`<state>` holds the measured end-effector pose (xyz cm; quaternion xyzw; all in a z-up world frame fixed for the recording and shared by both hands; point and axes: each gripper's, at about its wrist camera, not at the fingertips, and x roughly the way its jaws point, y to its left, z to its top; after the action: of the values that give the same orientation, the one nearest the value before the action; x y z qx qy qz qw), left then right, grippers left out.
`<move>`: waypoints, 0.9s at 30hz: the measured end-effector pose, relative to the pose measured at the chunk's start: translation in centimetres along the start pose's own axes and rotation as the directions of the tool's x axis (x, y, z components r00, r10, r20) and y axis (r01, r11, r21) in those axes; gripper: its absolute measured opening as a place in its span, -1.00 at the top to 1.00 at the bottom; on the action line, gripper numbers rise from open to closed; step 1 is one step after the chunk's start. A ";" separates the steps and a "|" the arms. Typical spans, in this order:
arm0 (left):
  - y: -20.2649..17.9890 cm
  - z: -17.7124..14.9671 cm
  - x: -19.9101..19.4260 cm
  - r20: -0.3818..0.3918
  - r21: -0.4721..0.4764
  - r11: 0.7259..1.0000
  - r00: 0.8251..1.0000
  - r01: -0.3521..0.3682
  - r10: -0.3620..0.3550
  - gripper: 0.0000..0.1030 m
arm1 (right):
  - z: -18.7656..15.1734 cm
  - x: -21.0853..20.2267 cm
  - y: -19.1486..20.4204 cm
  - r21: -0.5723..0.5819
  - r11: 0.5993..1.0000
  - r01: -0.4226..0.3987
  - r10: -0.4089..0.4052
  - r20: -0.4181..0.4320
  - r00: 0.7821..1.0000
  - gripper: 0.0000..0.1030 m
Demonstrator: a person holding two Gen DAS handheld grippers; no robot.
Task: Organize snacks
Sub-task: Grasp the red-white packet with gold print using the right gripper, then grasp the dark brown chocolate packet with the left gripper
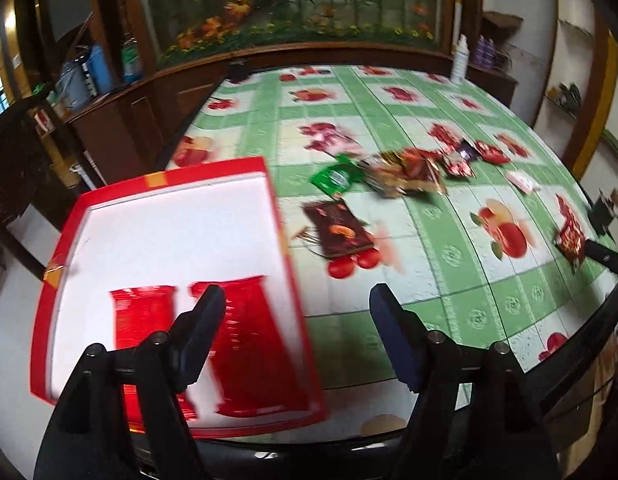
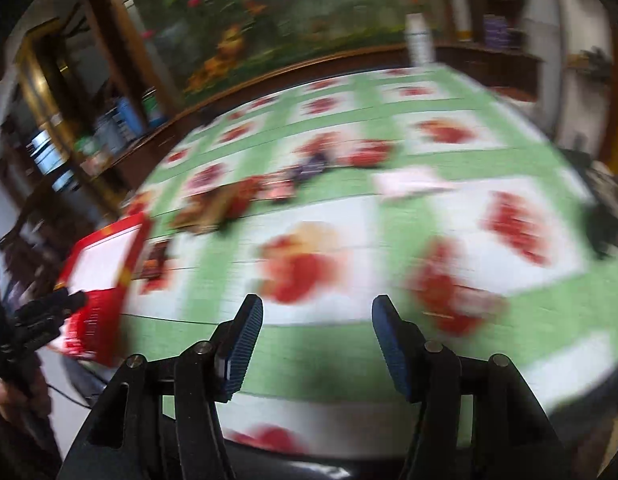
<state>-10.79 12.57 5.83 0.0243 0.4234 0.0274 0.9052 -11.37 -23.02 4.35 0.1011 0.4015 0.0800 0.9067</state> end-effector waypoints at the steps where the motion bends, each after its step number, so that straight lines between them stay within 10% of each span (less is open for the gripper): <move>1: -0.4 0.0 0.2 -0.011 0.005 1.000 1.000 0.002 -0.002 -0.44 | -0.2 -0.3 -1.1 0.017 1.000 0.012 -0.012 0.005 1.000 -0.22; 13: -1.5 -0.8 1.6 -0.094 0.028 0.997 0.993 -0.065 0.068 -0.44 | 0.8 3.6 -4.2 0.070 0.997 0.042 -0.038 -0.063 0.997 -0.28; 18: -0.2 -0.5 2.4 -0.124 -0.020 0.996 0.989 -0.084 0.081 -0.44 | 1.7 6.7 -1.1 -0.041 0.997 0.063 -0.069 -0.142 0.988 0.54; 27: -0.8 1.7 3.1 -0.128 -0.024 0.998 0.990 -0.063 0.059 -0.44 | 5.5 12.6 4.7 -0.132 0.991 -0.036 0.016 -0.145 0.989 0.55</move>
<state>-7.47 11.98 4.49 0.0228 0.4787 0.0626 0.8754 0.77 -16.30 0.16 0.0393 0.4581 0.1257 0.8791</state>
